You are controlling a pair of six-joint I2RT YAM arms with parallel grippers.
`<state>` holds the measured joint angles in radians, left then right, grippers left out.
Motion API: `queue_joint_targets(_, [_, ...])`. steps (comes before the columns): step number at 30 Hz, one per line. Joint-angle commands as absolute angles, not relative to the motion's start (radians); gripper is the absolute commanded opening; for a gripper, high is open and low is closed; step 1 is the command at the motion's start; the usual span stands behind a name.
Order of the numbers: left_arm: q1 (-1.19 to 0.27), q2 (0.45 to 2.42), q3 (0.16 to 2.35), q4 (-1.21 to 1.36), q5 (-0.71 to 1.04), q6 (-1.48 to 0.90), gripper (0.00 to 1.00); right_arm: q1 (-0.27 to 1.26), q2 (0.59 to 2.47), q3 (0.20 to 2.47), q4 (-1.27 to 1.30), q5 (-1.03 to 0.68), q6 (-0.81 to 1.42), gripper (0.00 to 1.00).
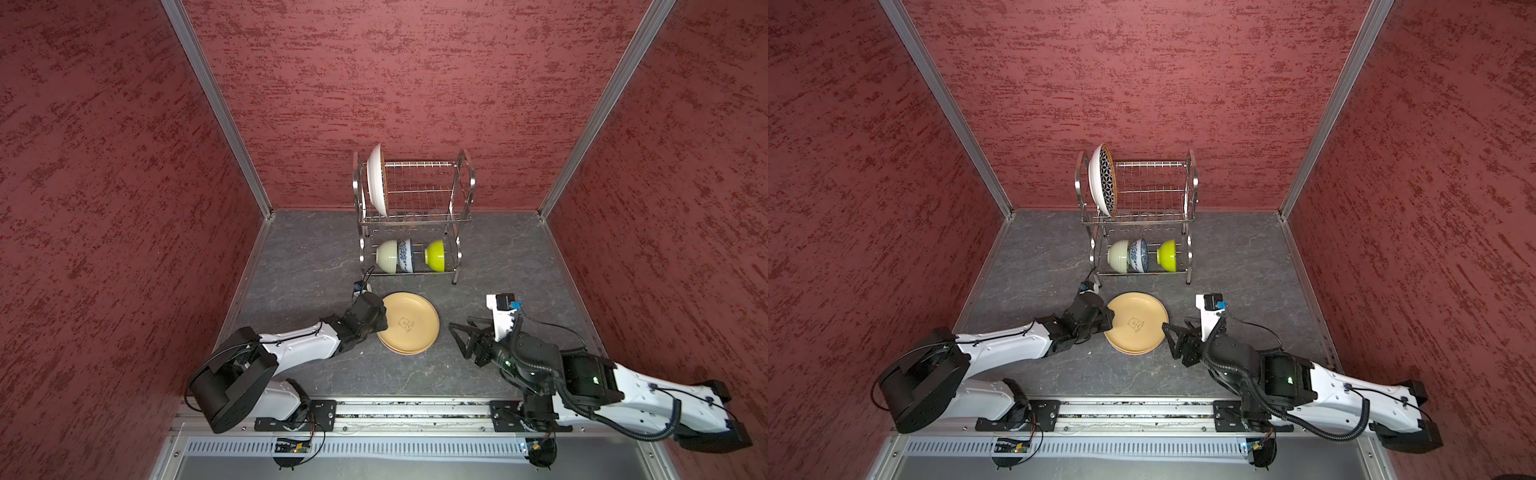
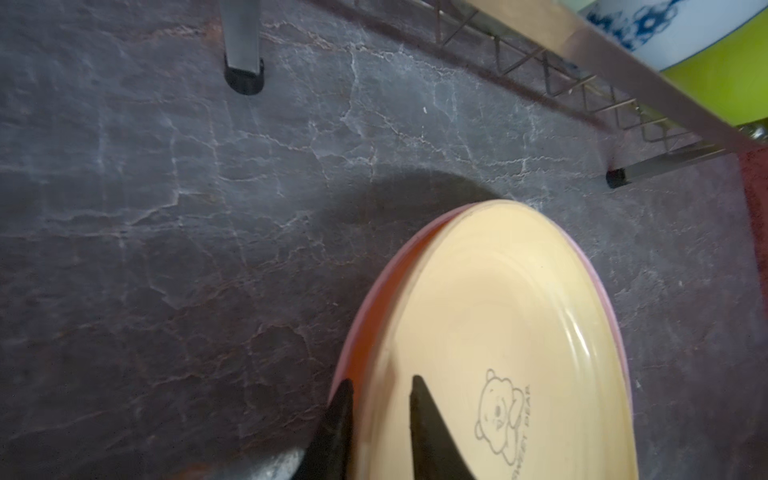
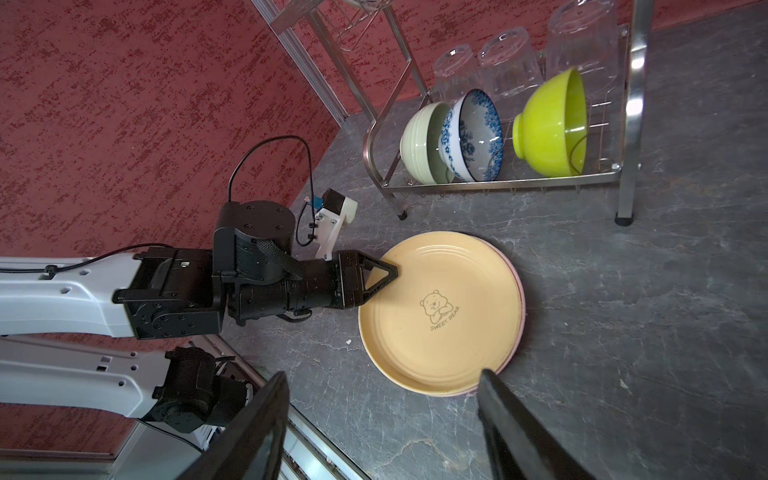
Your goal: Unload the mixed dishes from the dish rack
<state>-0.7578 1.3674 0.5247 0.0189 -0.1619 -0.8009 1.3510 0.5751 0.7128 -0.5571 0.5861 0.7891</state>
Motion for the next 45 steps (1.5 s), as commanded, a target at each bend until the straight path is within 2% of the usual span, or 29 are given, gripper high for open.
queue_joint_targets(1, [-0.762, 1.362, 0.522, 0.022, -0.197, -0.814, 0.34, 1.345, 0.570, 0.700, -0.571, 0.626, 0.820, 0.72])
queue_joint_targets(4, [-0.766, 1.339, 0.518, 0.005, -0.208, -0.818, 0.39, 1.344, 0.567, 0.699, -0.575, 0.633, 0.820, 0.72])
queue_joint_targets(9, [-0.782, 1.238, 0.515, -0.074, -0.266, -0.815, 0.41, 1.344, 0.558, 0.686, -0.562, 0.641, 0.823, 0.73])
queue_joint_targets(10, [-0.786, 1.212, 0.511, -0.092, -0.278, -0.812, 0.44, 1.344, 0.557, 0.682, -0.556, 0.642, 0.822, 0.73])
queue_joint_targets(13, [-0.791, 1.134, 0.497, -0.122, -0.305, -0.796, 0.61, 1.345, 0.561, 0.679, -0.543, 0.641, 0.821, 0.73])
queue_joint_targets(16, [-0.792, 1.085, 0.494, -0.161, -0.329, -0.787, 0.68, 1.345, 0.570, 0.683, -0.544, 0.635, 0.819, 0.73])
queue_joint_targets(18, [-0.793, 1.065, 0.489, -0.175, -0.334, -0.786, 0.63, 1.344, 0.572, 0.681, -0.545, 0.634, 0.822, 0.73])
queue_joint_targets(25, [-0.804, 1.101, 0.468, -0.135, -0.328, -0.809, 0.18, 1.344, 0.571, 0.681, -0.546, 0.632, 0.825, 0.73])
queue_joint_targets(26, [-0.806, 1.113, 0.466, -0.124, -0.324, -0.813, 0.15, 1.344, 0.571, 0.681, -0.548, 0.632, 0.826, 0.73])
queue_joint_targets(29, [-0.809, 1.163, 0.471, -0.099, -0.315, -0.821, 0.12, 1.345, 0.569, 0.683, -0.556, 0.633, 0.833, 0.73])
queue_joint_targets(45, [-0.808, 1.280, 0.480, -0.043, -0.308, -0.830, 0.11, 1.342, 0.539, 0.677, -0.587, 0.653, 0.845, 0.73])
